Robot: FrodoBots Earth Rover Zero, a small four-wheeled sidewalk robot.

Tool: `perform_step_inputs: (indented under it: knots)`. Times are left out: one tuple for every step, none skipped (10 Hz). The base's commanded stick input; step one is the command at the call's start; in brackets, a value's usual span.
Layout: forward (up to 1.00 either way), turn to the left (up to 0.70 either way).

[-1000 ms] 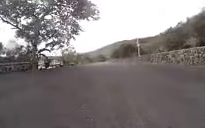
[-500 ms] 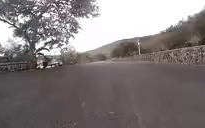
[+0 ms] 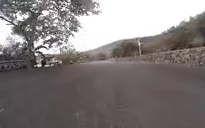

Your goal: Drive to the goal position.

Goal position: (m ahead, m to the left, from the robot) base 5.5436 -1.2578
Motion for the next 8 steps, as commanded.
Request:
perform_step_inputs:
  knots:
    - [0.70, 0.00]
    - [0.70, 0.00]
    - [0.70, 0.00]
    - [0.70, 0.00]
    - [0.70, 0.00]
    - [0.70, 0.00]
    - [0.70, 0.00]
    - [0.70, 0.00]
